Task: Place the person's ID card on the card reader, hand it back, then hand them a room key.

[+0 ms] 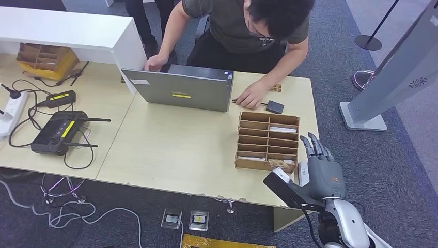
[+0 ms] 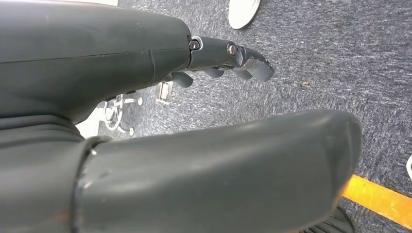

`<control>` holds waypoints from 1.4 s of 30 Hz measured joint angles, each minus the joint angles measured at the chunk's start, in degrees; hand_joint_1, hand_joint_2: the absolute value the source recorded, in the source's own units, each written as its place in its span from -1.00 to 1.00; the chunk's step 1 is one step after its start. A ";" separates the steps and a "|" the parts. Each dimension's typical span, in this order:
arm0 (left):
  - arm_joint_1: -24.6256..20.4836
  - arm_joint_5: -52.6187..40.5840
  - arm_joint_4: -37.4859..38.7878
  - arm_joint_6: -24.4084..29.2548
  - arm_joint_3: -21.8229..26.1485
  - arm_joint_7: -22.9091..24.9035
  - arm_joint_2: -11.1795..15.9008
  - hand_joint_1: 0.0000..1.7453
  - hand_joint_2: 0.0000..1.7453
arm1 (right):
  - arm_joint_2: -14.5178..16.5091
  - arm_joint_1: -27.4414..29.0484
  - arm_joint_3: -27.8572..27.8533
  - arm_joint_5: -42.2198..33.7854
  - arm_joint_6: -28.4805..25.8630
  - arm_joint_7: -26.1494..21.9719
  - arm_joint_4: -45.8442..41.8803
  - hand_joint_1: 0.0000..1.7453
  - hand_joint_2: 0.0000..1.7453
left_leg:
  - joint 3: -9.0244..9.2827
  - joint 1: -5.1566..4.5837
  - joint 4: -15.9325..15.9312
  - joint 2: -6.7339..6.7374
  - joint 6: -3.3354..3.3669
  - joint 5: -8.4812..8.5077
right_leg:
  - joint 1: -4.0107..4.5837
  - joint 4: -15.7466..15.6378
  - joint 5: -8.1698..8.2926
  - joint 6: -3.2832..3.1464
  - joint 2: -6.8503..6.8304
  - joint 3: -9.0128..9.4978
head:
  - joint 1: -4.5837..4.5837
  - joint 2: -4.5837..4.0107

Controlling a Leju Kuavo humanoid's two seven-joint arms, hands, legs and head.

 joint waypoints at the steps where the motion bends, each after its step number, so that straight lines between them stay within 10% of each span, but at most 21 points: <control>1: 0.01 0.07 0.00 0.03 0.00 0.00 0.01 -1.00 -1.00 | 0.34 -0.07 0.22 0.14 -0.04 -0.02 0.43 -1.00 1.00 | 0.00 0.00 0.00 0.00 0.00 0.00 | 0.00 0.00 0.00 0.00 -0.01 0.00 | 0.01 0.00; 42: 0.21 0.39 0.00 0.51 0.02 0.00 -0.01 -1.00 -1.00 | 7.34 0.43 4.13 8.79 -3.45 -2.27 9.69 -1.00 1.00 | -0.01 0.00 0.00 0.00 0.00 0.00 | 0.00 0.00 0.00 0.00 0.00 -0.01 | 0.01 0.00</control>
